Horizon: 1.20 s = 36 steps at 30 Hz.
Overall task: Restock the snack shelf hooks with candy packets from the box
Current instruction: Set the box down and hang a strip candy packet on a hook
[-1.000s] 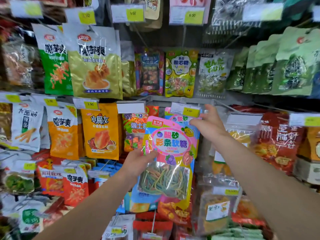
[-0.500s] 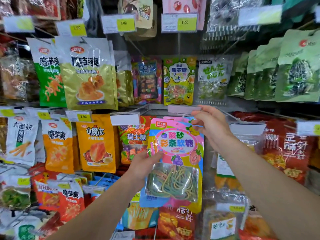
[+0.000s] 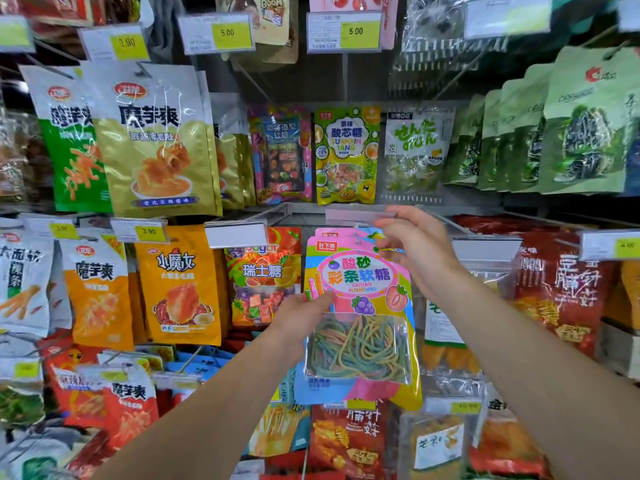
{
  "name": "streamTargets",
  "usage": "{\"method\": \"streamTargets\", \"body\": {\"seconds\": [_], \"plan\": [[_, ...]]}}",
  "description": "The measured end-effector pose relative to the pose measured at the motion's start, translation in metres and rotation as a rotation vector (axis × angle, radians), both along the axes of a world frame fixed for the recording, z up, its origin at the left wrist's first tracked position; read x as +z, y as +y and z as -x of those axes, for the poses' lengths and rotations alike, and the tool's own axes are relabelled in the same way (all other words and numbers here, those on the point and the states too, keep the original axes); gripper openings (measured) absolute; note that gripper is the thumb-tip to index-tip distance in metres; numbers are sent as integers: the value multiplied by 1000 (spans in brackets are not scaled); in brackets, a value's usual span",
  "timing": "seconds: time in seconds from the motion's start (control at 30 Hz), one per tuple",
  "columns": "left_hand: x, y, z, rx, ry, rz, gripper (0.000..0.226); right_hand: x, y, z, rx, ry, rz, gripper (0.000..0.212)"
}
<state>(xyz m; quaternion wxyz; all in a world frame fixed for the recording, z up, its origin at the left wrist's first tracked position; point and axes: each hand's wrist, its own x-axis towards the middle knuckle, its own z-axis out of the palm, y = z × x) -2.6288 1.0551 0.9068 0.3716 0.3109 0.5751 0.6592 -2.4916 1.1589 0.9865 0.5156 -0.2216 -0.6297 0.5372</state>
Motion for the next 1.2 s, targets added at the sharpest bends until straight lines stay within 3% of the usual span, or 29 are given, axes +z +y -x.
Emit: {"method": "streamTargets", "body": {"seconds": [0.17, 0.3, 0.33, 0.5, 0.57, 0.67, 0.73, 0.77, 0.9, 1.0, 1.13, 1.2], "plan": [[-7, 6, 5, 27, 10, 32, 16, -20, -3, -10, -42, -140, -78, 35], [-13, 8, 4, 55, -24, 39, 71, -47, -7, -15, -105, -234, -158, 40], [-13, 8, 5, 54, -22, 45, 75, -54, -7, -15, -123, -245, -171, 40], [-19, 15, 7, 18, -47, 79, 70, -97, -3, -17, -461, -449, -374, 34], [-25, 18, 12, 19, -54, 53, 69, -109, -4, -19, -432, -489, -377, 50], [-31, 20, 16, 9, -34, 59, 45, -124, -5, -20, -259, -493, -281, 74], [-34, 20, 15, 39, 17, 38, 16, -136, -4, -18, -228, -523, -294, 82], [-36, 20, 16, 60, 72, 20, 14, -140, -4, -18, -229, -524, -299, 83], [-52, 14, 27, 177, 477, 82, 37, -141, 1, -12, -340, -503, -311, 66], [-52, 10, 37, 180, 587, 86, 62, -133, 7, -3, -407, -515, -346, 53], [-43, 12, 43, 99, 755, 147, 53, -123, 14, 7, -448, -625, -344, 54], [-41, 15, 46, 32, 790, 213, 59, -122, 15, 8, -409, -675, -300, 60]]}}
